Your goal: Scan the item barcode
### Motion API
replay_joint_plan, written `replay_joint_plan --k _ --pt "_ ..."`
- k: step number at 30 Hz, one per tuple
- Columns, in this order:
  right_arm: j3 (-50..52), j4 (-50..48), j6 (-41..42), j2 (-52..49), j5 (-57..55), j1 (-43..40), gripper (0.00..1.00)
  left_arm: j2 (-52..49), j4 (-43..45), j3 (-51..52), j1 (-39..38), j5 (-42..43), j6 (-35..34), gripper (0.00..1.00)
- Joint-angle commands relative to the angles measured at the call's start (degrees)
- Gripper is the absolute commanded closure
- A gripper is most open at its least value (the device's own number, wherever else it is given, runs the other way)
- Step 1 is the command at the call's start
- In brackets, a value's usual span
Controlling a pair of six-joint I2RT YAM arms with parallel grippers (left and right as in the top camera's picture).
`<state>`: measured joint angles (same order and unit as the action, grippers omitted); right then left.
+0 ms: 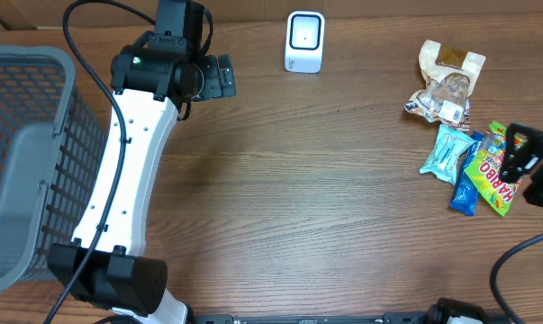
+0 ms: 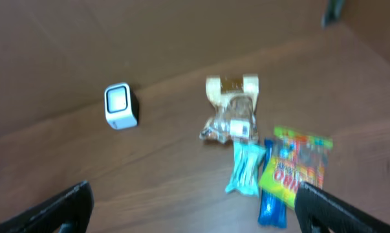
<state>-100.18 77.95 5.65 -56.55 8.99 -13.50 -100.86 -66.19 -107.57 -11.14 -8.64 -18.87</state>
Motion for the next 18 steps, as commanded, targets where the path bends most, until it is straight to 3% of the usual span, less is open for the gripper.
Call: replay_joint_plan --k 1,18 --pt "7.8 -5.7 -3.1 6.1 -5.6 4.1 0.00 0.9 0.0 -0.9 0.2 -0.3 1.3 0.00" --pt "74.1 -58.3 -2.9 44.5 -8.1 7.5 0.00 0.9 0.0 -0.9 0.2 -0.3 1.3 0.00"
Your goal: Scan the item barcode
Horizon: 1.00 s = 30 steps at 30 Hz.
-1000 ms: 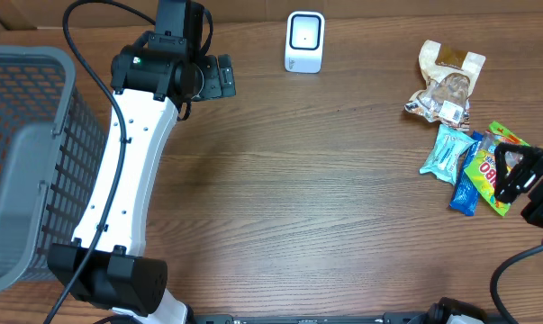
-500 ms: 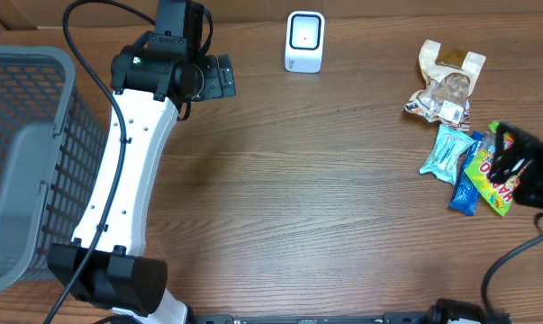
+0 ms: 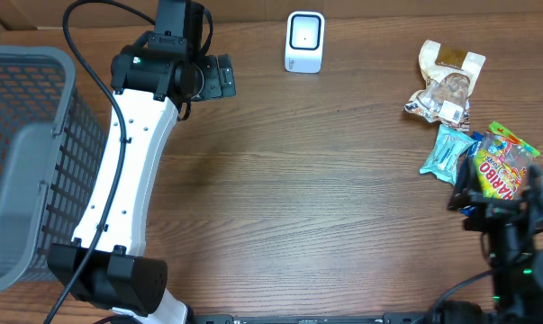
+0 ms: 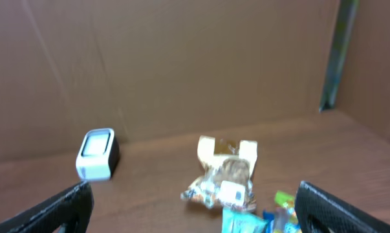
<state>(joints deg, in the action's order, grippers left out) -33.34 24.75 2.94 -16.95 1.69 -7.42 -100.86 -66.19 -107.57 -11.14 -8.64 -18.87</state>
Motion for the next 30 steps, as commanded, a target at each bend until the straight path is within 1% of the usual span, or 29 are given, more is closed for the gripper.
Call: replay_joint_plan --k 1,6,10,16,18,30 --pt "9.2 -6.6 -0.2 5.9 -0.9 1.8 0.00 0.9 0.0 -0.9 0.2 -0.3 1.3 0.00" --pt "21.8 -18.1 -0.2 12.3 -2.3 4.3 0.00 0.9 0.0 -0.9 0.2 -0.3 1.3 0.00" --pt "28.8 -23.5 -0.2 15.7 -2.3 5.7 0.00 0.9 0.0 -0.9 0.2 -0.3 1.3 0.00" --pt "32.9 -22.7 -0.2 16.8 -2.3 7.1 0.00 0.9 0.0 -0.9 0.2 -0.3 1.3 0.00" --pt "32.9 -19.9 0.2 16.8 -1.6 7.2 0.00 0.9 0.0 -0.9 0.2 -0.3 1.3 0.00" --pt "32.9 -20.0 0.5 16.8 -1.6 7.8 0.00 0.9 0.0 -0.9 0.2 -0.3 1.3 0.00"
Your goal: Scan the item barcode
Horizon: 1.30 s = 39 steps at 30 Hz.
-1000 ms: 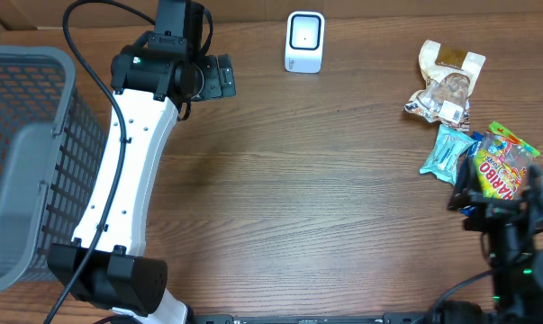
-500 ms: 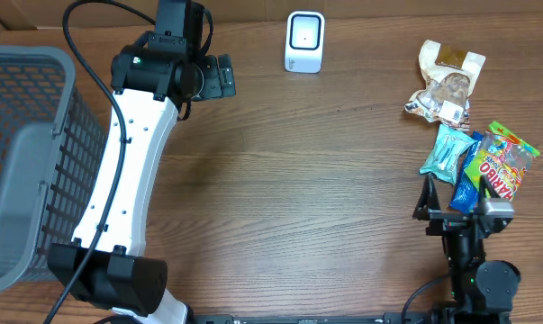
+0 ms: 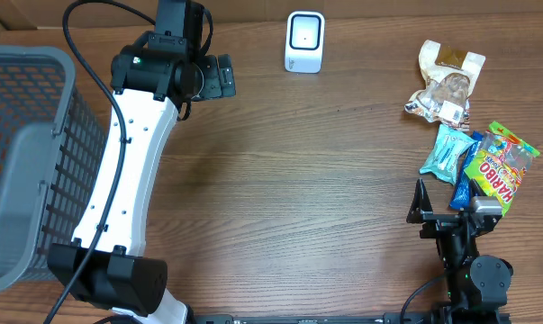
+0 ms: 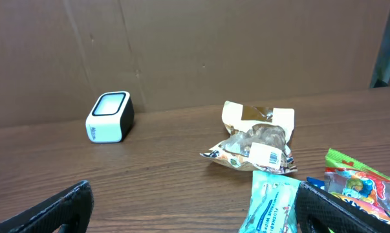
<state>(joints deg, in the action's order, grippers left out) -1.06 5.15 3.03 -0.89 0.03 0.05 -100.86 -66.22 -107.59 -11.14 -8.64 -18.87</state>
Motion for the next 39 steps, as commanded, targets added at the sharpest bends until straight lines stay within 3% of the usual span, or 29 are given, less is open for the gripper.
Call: replay_joint_plan --k 1,25,29,34,39 --pt "0.6 -0.3 0.3 0.7 0.0 0.3 0.00 0.9 0.0 -0.9 0.2 -0.3 1.3 0.00" --pt "0.6 -0.3 0.4 0.7 0.0 0.3 0.00 1.3 0.0 -0.9 0.2 -0.3 1.3 0.00" --pt "0.6 -0.3 0.4 0.7 0.0 0.3 0.00 3.4 0.0 0.0 -2.8 -0.3 1.3 0.00" --pt "0.6 -0.3 0.4 0.7 0.0 0.3 0.00 9.3 0.0 5.4 -8.9 -0.6 1.4 0.00" --pt "0.6 -0.3 0.3 0.7 0.0 0.3 0.00 18.7 3.7 17.4 -8.0 -9.1 4.1 0.00"
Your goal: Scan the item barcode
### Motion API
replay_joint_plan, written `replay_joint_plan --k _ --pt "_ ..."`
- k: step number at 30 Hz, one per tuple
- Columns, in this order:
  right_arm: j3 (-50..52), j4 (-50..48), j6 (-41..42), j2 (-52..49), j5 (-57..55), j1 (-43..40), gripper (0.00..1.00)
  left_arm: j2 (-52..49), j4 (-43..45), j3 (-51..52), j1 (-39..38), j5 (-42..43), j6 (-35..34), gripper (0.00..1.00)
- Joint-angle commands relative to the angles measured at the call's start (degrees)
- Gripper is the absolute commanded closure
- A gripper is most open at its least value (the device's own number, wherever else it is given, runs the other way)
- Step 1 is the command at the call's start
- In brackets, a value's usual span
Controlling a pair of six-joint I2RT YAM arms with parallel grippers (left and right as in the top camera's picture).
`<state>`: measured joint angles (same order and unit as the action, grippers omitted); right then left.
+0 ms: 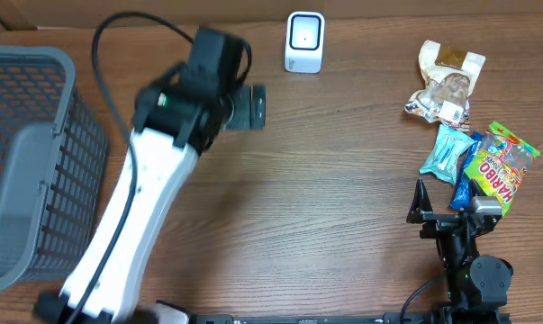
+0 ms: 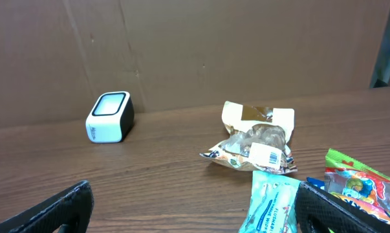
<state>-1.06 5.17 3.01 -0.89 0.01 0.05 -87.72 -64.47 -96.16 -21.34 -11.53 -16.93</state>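
The white scanner [image 1: 304,40] stands at the table's back edge, also in the right wrist view [image 2: 109,116]. At the right lie a cookie bag with a barcode label [image 2: 256,139], a teal packet [image 2: 269,204], a blue packet [image 1: 465,191] and a Haribo bag [image 1: 496,166]. My left gripper [image 1: 248,106] hangs blurred left of the scanner, holding nothing that I can see. My right gripper [image 1: 448,209] rests low at the front right, open wide, facing the snacks with nothing between its fingers [image 2: 59,210].
A grey mesh basket [image 1: 37,162] stands at the left edge. Brown cardboard walls close the back of the table. The left arm's white link runs from the front left up toward the middle.
My left arm has swung to the right and toward the table's middle, its gripper now nearer the scanner. The right arm and all the snacks are where they were.
My right gripper was over the snack pile at the right edge, then lower toward the front, then settled open at the front right, where it stays. The left arm stood still at the back left until it shifted right just now.
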Motion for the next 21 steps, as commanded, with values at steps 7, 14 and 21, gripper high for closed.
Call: replay_joint_plan --k 7,14,21 --pt "0.6 -0.4 0.4 0.7 0.0 0.3 0.00 23.7 26.6 33.7 16.3 3.8 3.4 0.00" --pt "0.6 -0.4 0.4 0.7 0.0 0.3 0.00 47.8 52.9 61.5 22.1 20.0 31.9 0.00" --pt "0.6 -0.4 0.4 0.7 0.0 0.3 0.00 63.8 65.2 77.9 22.5 16.3 35.2 0.00"
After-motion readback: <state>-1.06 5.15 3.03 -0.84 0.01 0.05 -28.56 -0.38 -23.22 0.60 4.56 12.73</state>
